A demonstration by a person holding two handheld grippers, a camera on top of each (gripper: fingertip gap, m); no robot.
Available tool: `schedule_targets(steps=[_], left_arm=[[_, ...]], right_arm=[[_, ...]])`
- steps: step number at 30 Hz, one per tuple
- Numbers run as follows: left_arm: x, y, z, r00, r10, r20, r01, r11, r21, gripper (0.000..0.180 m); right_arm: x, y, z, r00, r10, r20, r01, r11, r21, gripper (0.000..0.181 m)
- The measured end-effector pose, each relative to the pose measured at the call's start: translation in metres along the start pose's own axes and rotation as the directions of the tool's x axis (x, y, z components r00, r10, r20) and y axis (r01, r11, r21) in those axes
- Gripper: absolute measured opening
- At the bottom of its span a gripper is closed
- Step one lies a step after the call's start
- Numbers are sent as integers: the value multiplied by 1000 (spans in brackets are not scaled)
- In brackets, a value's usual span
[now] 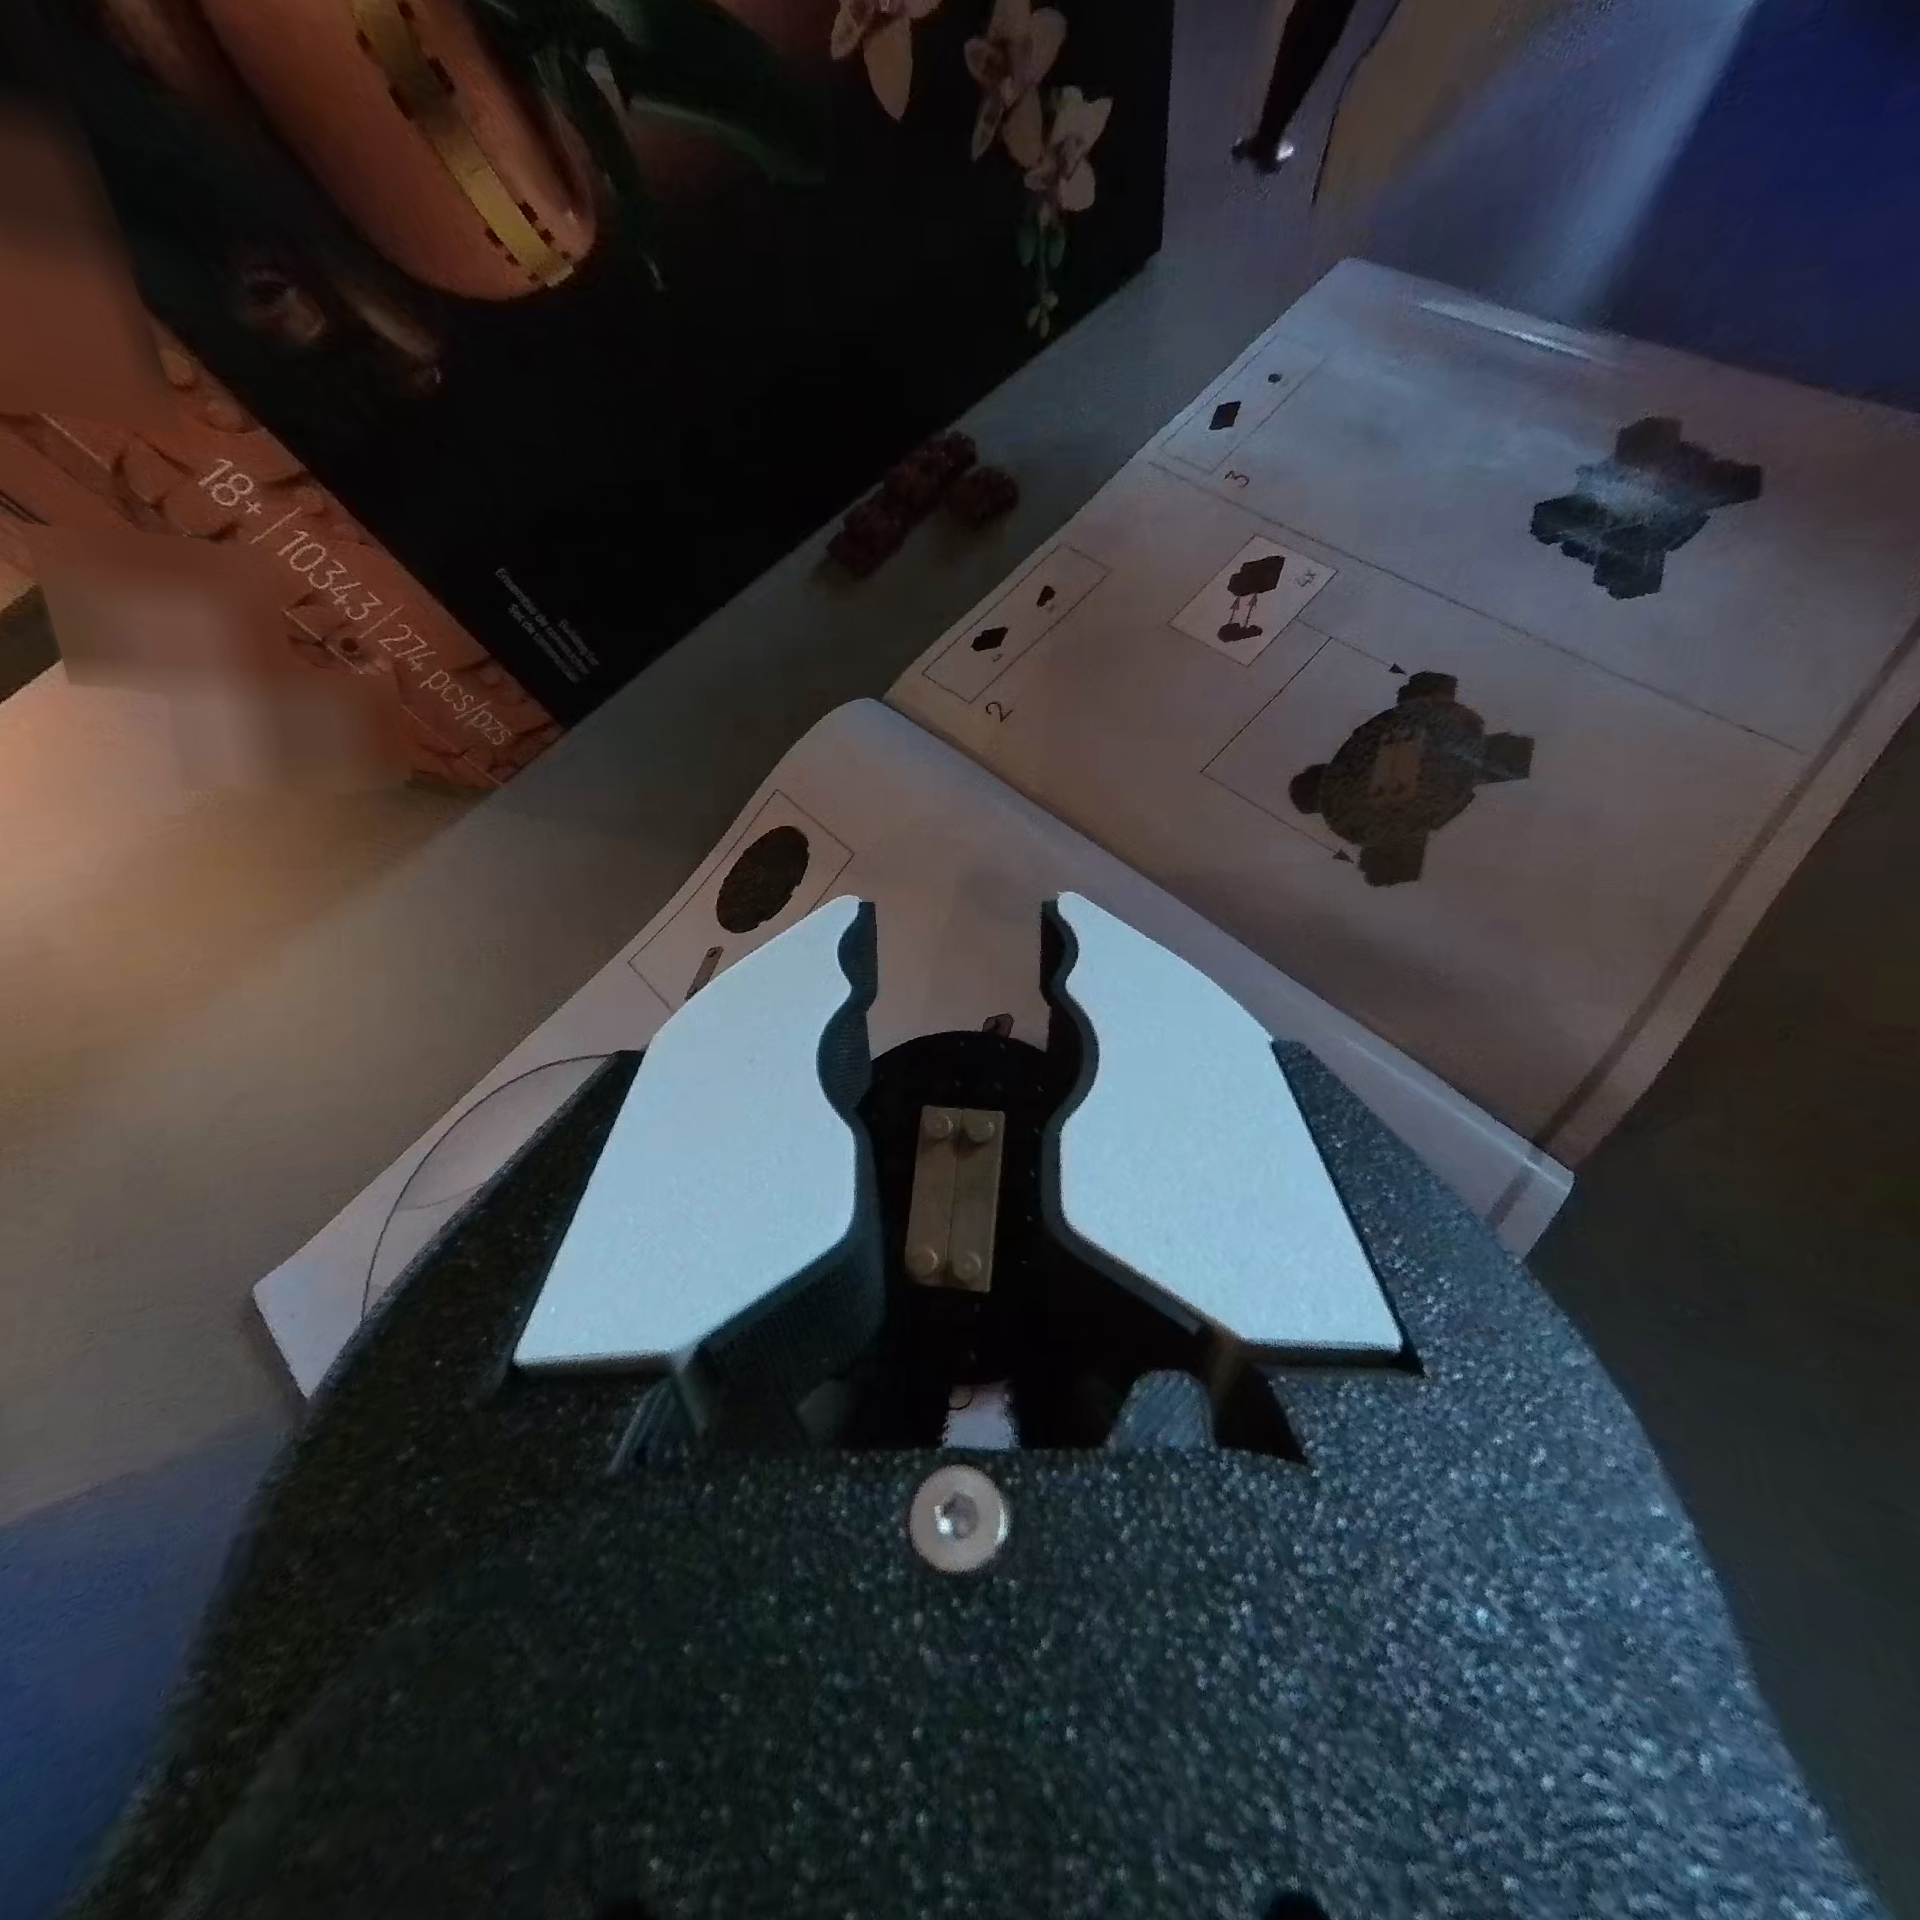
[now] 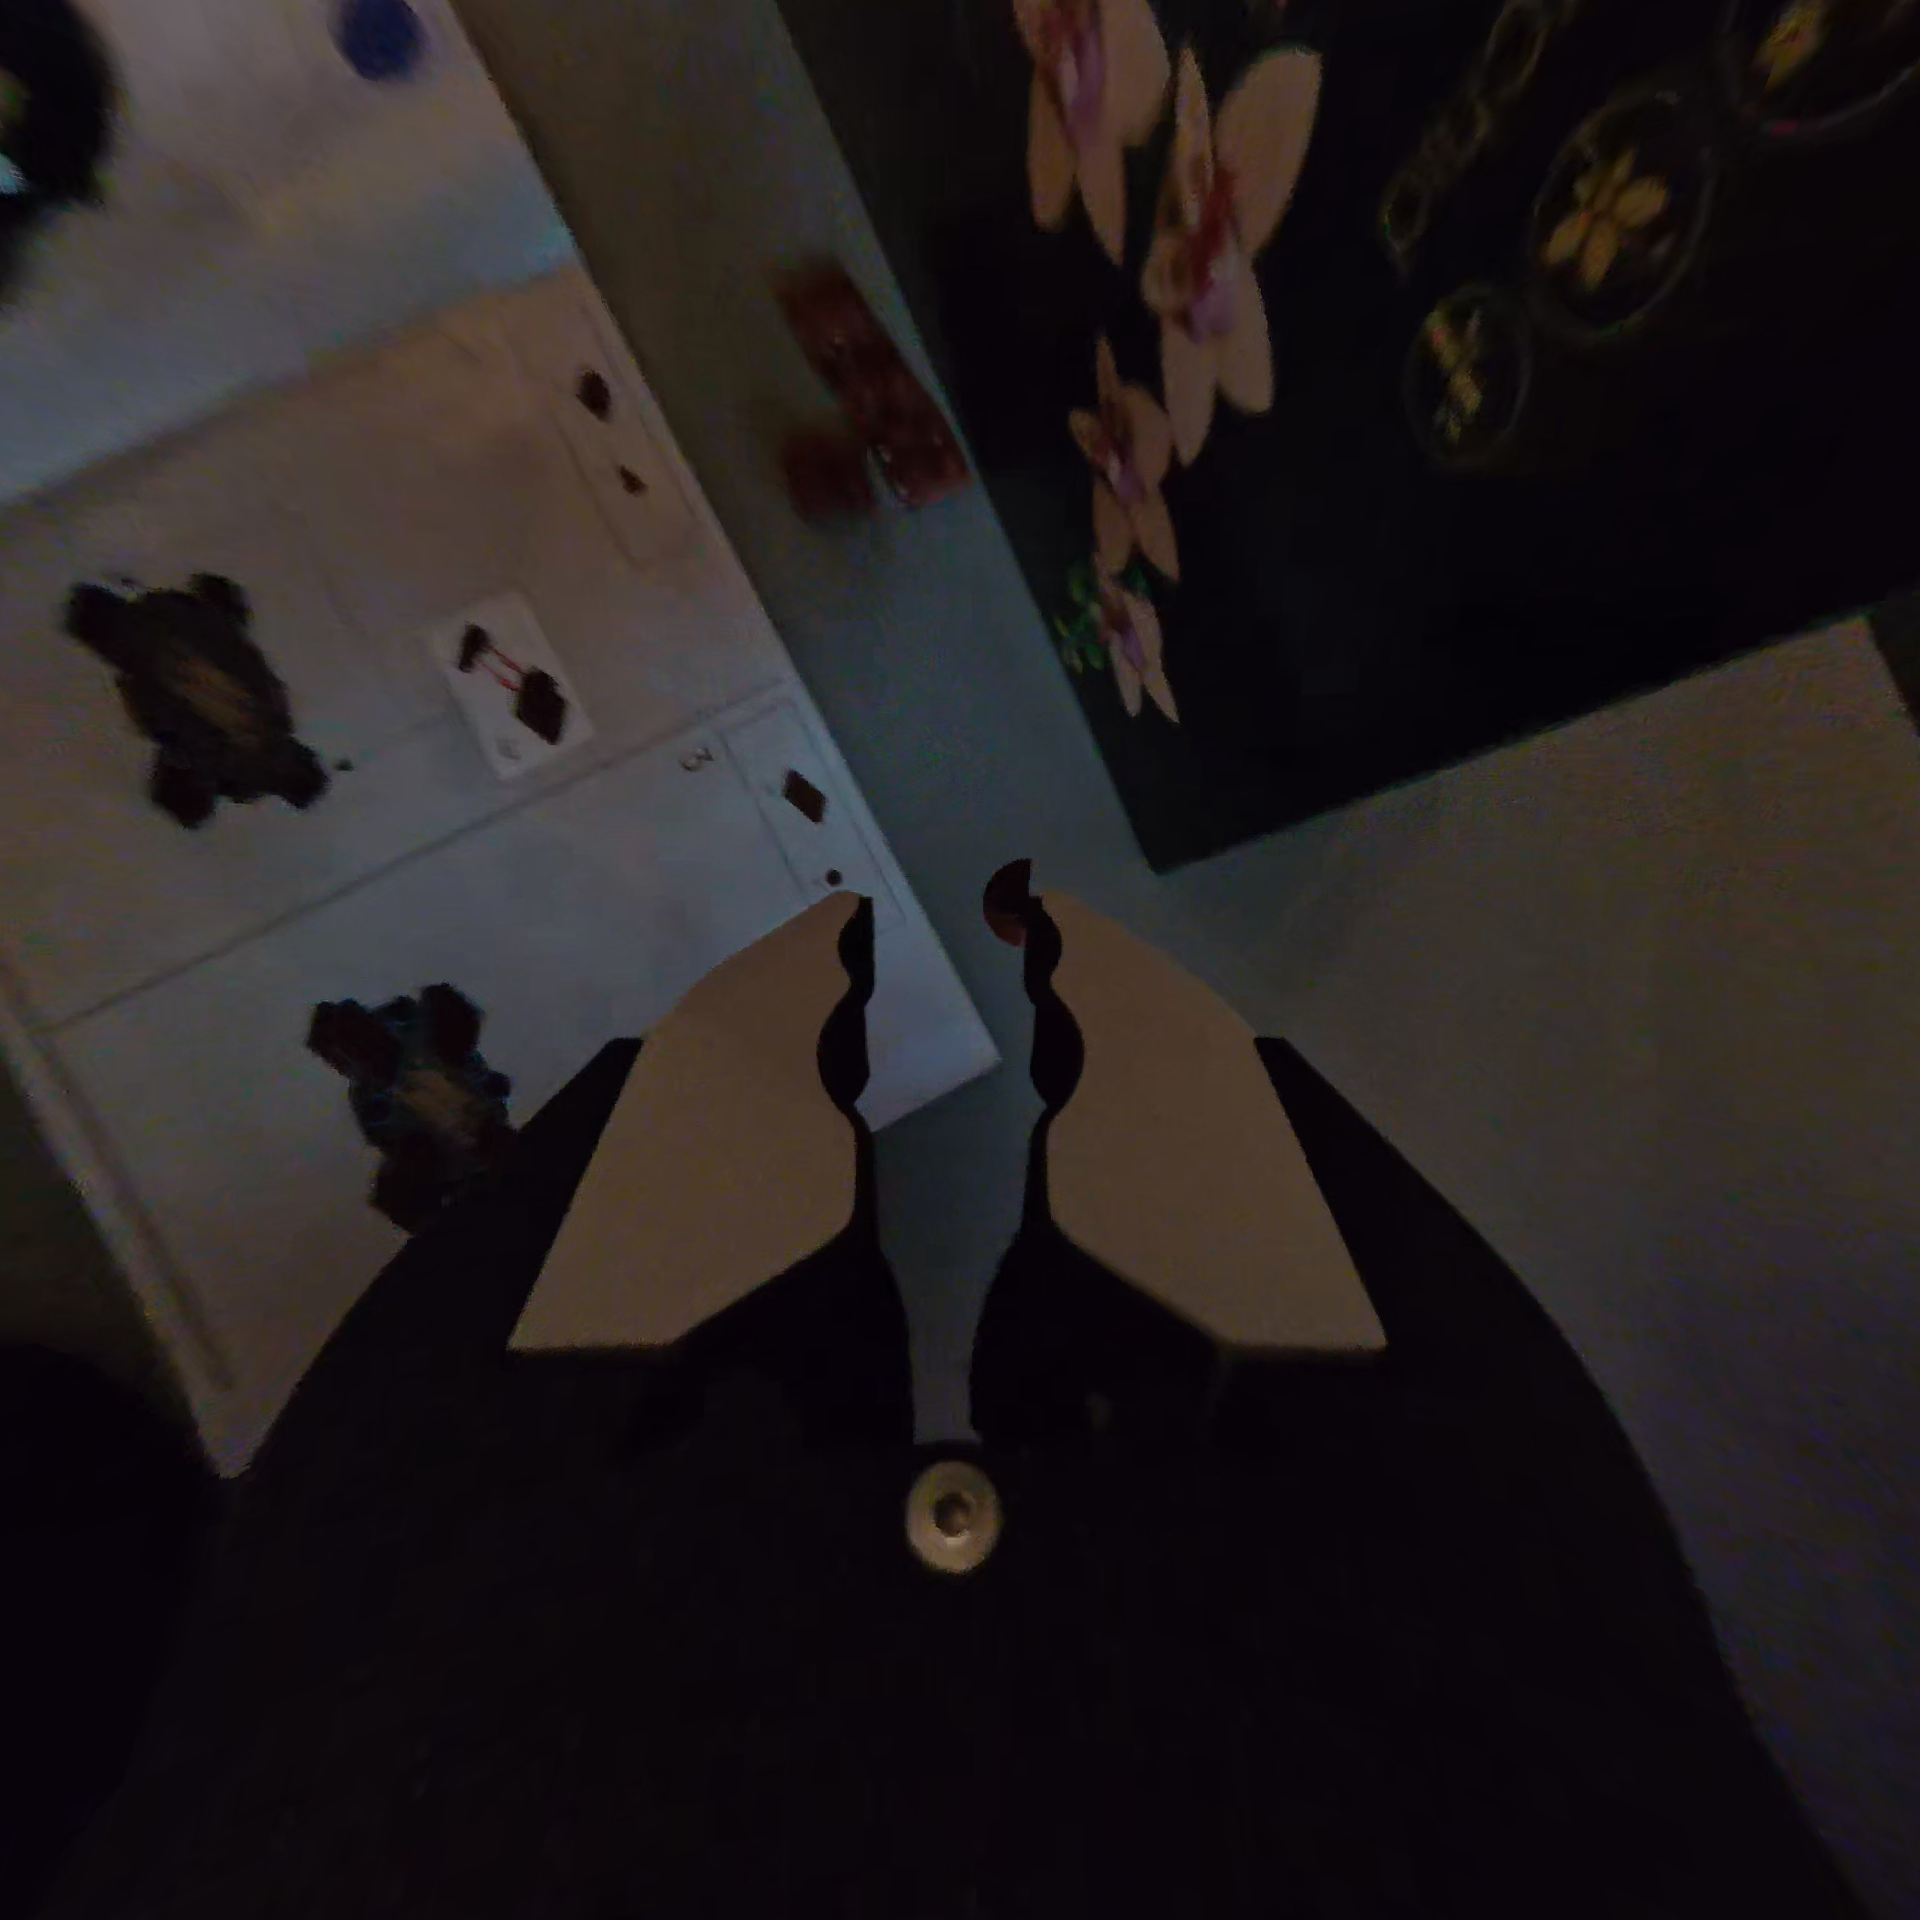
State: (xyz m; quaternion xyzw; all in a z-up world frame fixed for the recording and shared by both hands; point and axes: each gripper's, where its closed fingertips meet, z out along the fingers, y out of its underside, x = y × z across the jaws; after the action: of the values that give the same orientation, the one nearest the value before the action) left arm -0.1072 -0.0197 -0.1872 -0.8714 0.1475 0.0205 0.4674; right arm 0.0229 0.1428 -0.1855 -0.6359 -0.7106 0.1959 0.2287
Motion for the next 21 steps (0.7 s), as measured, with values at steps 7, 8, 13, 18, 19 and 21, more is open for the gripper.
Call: schedule_targets(steps=[7,8,13,18,19,21], left_arm=[[-1,0,0,1000,1,8,-1,1000,-1,30],[-1,0,0,1000,-4,7,4,1000,0,30],[-1,0,0,1000,-7,1,7,1000,-1,30],[-1,1,1,1000,1,1,-1,1000,-7,30],[-1,1,1,1000,0,0,0,1000,-7,30],[-1,2,1,1000,1,1,-1,1000,-10,30]], right_arm=[[-12,13,20,994,21,111,-16,999,-46,49],[-15,13,21,989,41,140,-35,998,-44,55],[-20,18,21,979,85,183,-73,995,-72,75],[-25,13,18,974,86,208,-77,996,-51,91],[-26,6,15,972,86,218,-84,996,-15,88],[-30,5,16,966,102,237,-103,995,-9,89]])
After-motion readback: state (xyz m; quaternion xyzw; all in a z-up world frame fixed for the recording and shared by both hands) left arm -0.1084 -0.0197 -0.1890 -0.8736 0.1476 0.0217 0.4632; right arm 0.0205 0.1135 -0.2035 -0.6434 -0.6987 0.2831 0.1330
